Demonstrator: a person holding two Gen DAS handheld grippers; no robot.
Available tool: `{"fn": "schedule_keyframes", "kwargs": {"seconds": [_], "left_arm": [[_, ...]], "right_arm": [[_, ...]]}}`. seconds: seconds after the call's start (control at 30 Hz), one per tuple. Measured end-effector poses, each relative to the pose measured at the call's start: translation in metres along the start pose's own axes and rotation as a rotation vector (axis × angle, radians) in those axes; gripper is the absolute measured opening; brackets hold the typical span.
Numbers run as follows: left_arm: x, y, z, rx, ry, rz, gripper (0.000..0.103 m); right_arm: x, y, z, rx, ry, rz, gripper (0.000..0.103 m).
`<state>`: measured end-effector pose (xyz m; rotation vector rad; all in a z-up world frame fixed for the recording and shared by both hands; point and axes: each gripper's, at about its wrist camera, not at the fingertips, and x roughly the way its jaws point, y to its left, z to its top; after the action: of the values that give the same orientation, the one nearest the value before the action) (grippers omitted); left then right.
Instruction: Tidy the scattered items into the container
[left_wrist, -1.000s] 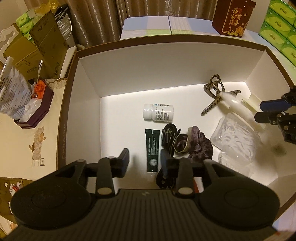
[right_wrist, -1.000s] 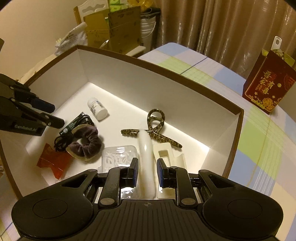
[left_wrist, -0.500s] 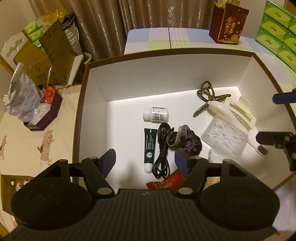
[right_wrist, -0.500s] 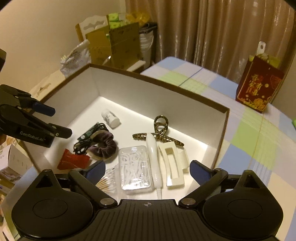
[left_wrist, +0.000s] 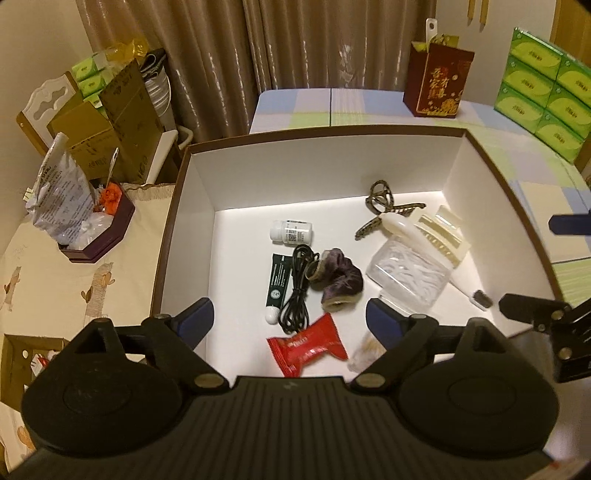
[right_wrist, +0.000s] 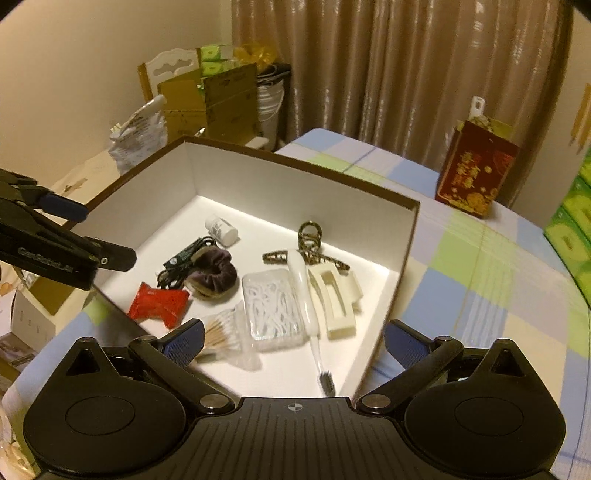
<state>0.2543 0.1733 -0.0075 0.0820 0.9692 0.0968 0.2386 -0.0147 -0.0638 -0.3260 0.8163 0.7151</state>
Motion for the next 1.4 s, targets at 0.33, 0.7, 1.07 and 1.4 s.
{"fn": "schedule_keyframes", "kwargs": {"seconds": [0.33, 0.7, 1.07, 1.4], "left_arm": [[-0.030, -0.006, -0.022, -0.043, -0.017, 0.002, 0.096], [-0.053, -0.024, -0.046, -0.047, -0.020, -0.001, 0.096], [-0.070, -0.039, -0.069, -0.044, -0.030, 0.015, 0.098], [-0.081, -0.049, -0.085, -0.035, -0.023, 0.022, 0.098]], "right_arm": [[-0.024, 0.006, -0.019, 0.027, 0.000, 0.015, 0.101], [-0.042, 0.012, -0.040, 0.039, 0.007, 0.026, 0.101], [-0.057, 0.014, -0.065, 0.047, 0.011, 0.021, 0.101], [-0.067, 0.014, -0.076, 0.055, 0.008, 0.020, 0.101]]}}
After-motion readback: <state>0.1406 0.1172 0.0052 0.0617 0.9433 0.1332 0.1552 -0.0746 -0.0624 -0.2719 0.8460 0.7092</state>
